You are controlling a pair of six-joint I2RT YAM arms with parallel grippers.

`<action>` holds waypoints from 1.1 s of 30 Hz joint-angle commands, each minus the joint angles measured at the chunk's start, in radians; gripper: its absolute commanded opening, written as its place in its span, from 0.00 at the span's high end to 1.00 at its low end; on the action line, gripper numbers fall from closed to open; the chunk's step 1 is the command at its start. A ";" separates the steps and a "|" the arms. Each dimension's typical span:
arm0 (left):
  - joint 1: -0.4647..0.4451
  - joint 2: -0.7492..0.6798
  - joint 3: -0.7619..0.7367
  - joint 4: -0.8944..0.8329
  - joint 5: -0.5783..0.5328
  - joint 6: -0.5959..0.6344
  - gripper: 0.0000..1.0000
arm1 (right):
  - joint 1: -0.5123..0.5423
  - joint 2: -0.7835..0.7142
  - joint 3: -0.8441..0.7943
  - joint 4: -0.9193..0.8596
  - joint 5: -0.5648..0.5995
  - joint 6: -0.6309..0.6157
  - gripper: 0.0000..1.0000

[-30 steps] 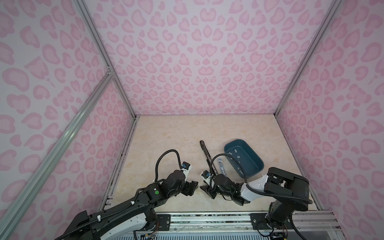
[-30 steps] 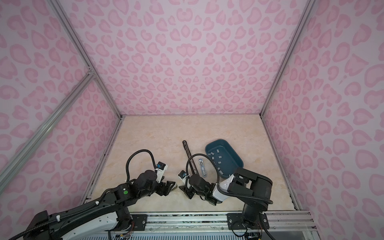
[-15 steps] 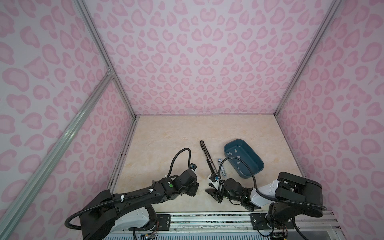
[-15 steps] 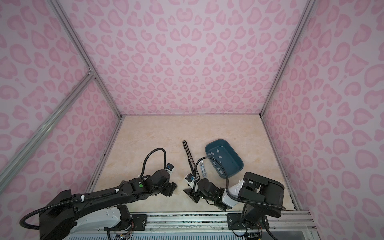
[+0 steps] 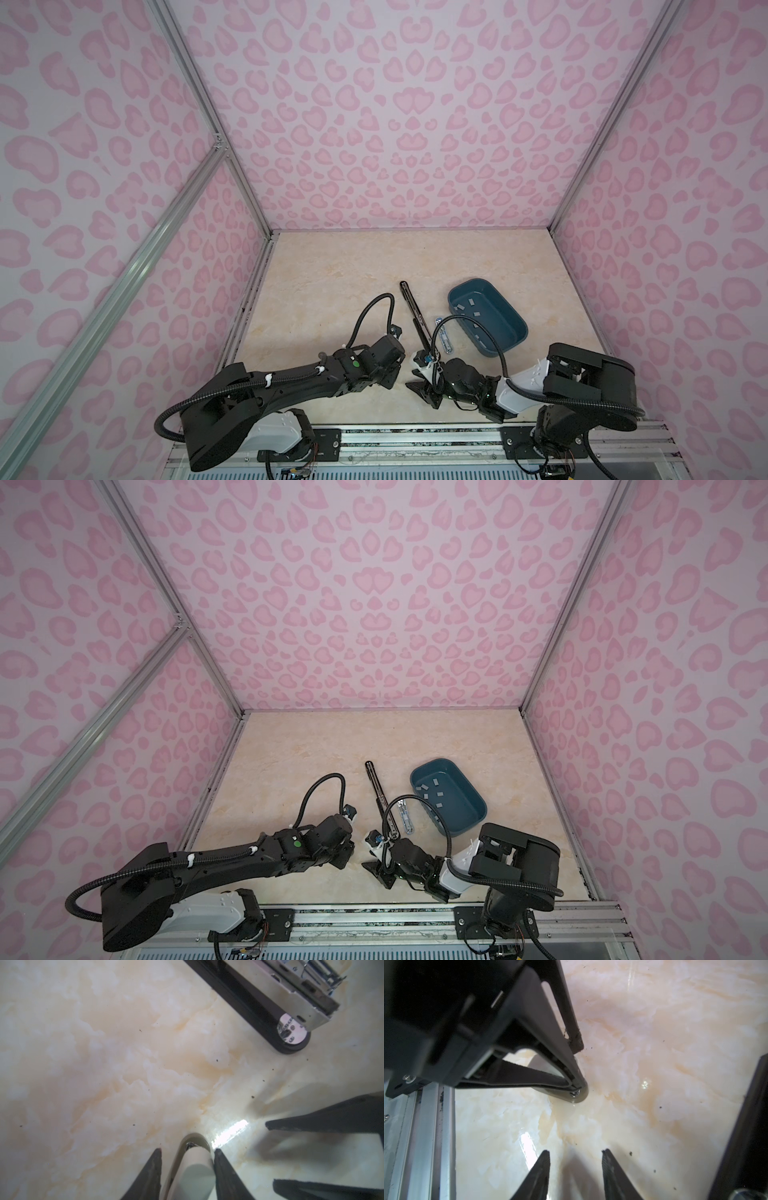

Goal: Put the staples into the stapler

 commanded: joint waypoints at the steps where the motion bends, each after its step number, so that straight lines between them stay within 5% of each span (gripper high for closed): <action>1: 0.001 -0.030 -0.010 -0.012 -0.017 0.006 0.57 | 0.001 0.008 0.003 0.038 0.002 0.004 0.57; 8: -0.001 -0.047 -0.024 -0.027 -0.016 0.004 0.40 | 0.003 0.022 0.012 0.043 -0.011 0.010 0.57; 13: -0.001 -0.022 -0.013 -0.027 -0.015 0.007 0.37 | 0.002 0.022 0.014 0.038 -0.010 0.008 0.58; 27: -0.002 0.012 0.000 -0.027 -0.023 0.009 0.79 | 0.002 0.024 0.017 0.035 -0.014 0.009 0.58; 33: -0.003 -0.036 -0.009 -0.005 -0.029 0.027 0.89 | 0.003 0.011 0.006 0.075 -0.011 0.048 0.59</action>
